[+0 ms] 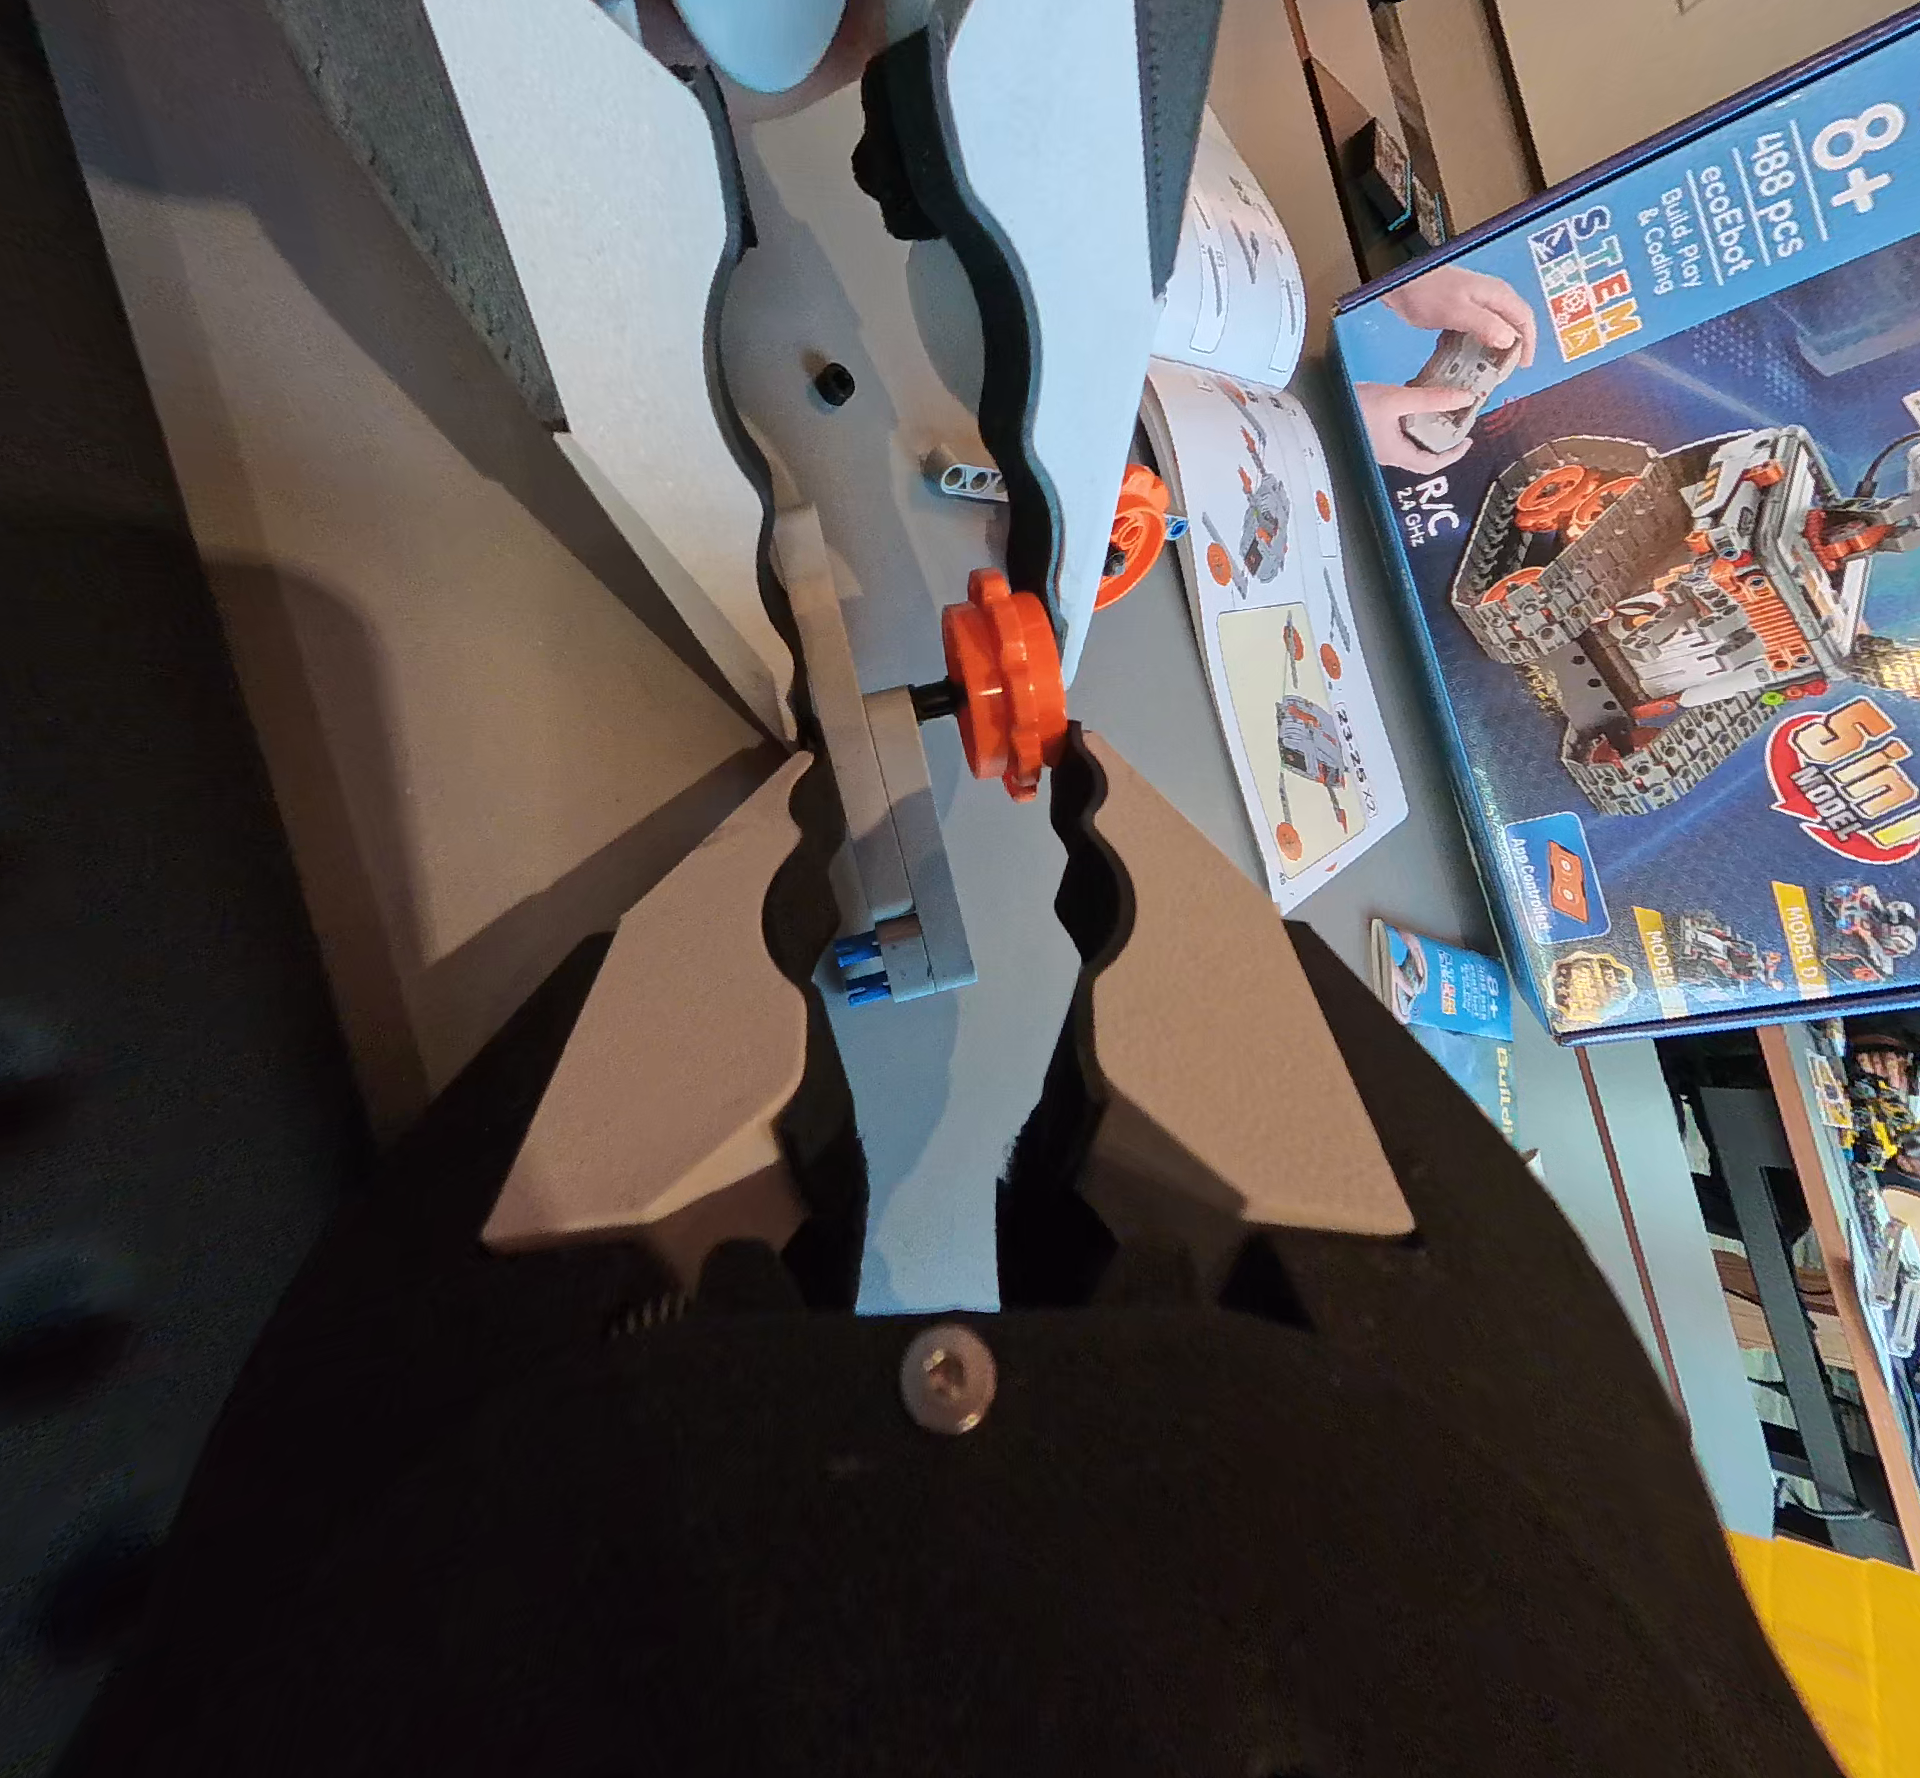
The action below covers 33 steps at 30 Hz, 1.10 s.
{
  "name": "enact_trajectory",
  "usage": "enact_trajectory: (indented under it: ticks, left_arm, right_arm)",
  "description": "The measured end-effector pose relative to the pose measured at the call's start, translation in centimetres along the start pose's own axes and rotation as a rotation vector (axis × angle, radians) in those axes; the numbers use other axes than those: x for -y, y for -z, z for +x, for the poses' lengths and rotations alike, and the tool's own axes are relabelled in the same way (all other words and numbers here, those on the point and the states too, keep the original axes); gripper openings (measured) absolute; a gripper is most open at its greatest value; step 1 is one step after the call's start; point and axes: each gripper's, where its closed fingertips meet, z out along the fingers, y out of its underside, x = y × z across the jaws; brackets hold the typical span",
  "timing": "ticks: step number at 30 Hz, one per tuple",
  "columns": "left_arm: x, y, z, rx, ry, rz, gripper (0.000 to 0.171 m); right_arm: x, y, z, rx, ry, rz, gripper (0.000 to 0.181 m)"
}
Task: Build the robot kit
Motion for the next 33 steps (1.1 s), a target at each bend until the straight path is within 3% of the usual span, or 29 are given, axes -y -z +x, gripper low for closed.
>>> enact_trajectory:
  ticks: [1,25,30,33]
  left_arm:
    - [0.0,0.0,0.0,0.000,0.000,0.000,0.044]
    - [-0.2,0.0,-0.2,0.026,-0.016,-0.024,0.042]
    - [0.4,0.6,-1.2,0.141,-0.193,-0.009,0.043]
    - [1.4,1.4,-2.1,0.211,-0.203,0.028,0.044]
  right_arm:
    - [0.0,0.0,0.0,0.000,0.000,-0.001,0.040]
    - [0.0,-0.2,0.2,-0.009,-0.002,-0.007,0.039]
    - [1.0,0.4,1.4,-0.178,0.205,0.004,0.040]
    - [1.9,1.4,2.4,-0.276,0.267,0.045,0.040]
